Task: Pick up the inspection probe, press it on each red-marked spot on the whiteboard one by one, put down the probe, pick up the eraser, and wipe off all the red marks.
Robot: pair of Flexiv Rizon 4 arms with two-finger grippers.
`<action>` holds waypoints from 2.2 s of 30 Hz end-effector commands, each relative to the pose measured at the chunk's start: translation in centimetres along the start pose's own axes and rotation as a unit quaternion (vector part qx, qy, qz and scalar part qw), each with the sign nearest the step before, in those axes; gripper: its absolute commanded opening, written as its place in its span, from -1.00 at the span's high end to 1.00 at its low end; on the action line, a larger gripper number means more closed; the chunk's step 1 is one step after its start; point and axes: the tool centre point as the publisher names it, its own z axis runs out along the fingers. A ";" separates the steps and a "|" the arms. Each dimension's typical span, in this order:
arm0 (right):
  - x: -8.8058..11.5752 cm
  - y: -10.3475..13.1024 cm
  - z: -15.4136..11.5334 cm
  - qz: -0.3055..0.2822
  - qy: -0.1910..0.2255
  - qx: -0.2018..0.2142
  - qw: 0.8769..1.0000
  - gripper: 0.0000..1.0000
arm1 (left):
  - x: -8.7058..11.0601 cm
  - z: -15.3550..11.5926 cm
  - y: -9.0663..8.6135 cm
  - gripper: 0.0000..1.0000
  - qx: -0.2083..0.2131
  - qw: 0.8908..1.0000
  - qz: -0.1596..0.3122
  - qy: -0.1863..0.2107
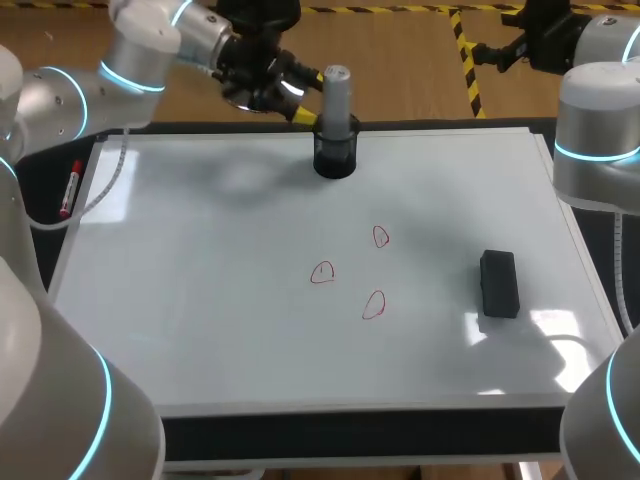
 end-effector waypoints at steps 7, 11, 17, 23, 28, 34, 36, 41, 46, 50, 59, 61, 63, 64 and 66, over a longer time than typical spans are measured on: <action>0.0 0.0 0.0 0.000 0.000 0.000 1.000 -1.00 | -1.4 0.4 0.4 -1.00 0.002 0.999 0.003 0.037; 0.0 0.0 0.0 0.000 0.000 0.000 1.000 -1.00 | -1.6 1.0 0.3 -1.00 0.005 0.999 0.004 0.041; 0.0 0.0 0.0 0.000 0.000 0.000 1.000 -1.00 | -1.8 2.0 0.6 -1.00 0.002 0.999 0.003 0.048; 0.0 0.0 0.0 0.000 0.000 0.000 1.000 -1.00 | -2.0 2.4 1.1 -1.00 -0.001 0.999 0.001 0.050; 0.0 0.0 0.0 0.000 0.000 0.000 1.000 -1.00 | -1.8 2.7 1.7 -1.00 0.002 0.999 0.002 0.052; 0.0 0.0 0.0 0.000 0.000 0.000 1.000 -1.00 | -1.4 3.1 2.0 -1.00 0.004 0.999 0.001 0.054; 0.0 0.0 0.0 0.000 0.000 0.000 1.000 -1.00 | -1.4 3.2 2.0 -1.00 0.007 0.999 0.001 0.054; 0.0 0.0 0.0 0.000 0.000 0.000 1.000 -1.00 | -1.2 3.8 1.8 -1.00 0.009 0.998 0.000 0.058; 0.0 0.0 0.0 0.000 0.000 0.000 1.000 -1.00 | -1.0 4.3 1.6 -1.00 0.011 0.998 -0.002 0.061; 0.0 0.0 0.0 0.000 0.000 0.000 1.000 -1.00 | -0.9 4.7 1.5 0.07 0.013 0.998 -0.007 0.055; 0.0 0.0 0.0 0.000 0.000 0.000 1.000 -1.00 | -0.8 4.5 1.3 1.00 0.018 0.998 -0.016 0.054; 0.0 0.0 0.0 0.000 0.000 0.000 1.000 -1.00 | -0.7 4.4 1.2 1.00 0.020 0.998 -0.018 0.053; 0.0 0.0 0.0 0.000 0.000 0.000 1.000 -1.00 | -0.7 4.3 1.1 1.00 0.021 0.998 -0.019 0.048; 0.0 0.0 0.0 0.000 0.000 0.000 1.000 -1.00 | -0.7 4.2 1.1 1.00 0.022 0.998 -0.020 0.049; 0.0 0.0 0.0 0.000 0.000 0.000 1.000 -1.00 | -0.7 4.1 1.0 1.00 0.023 0.999 -0.024 0.043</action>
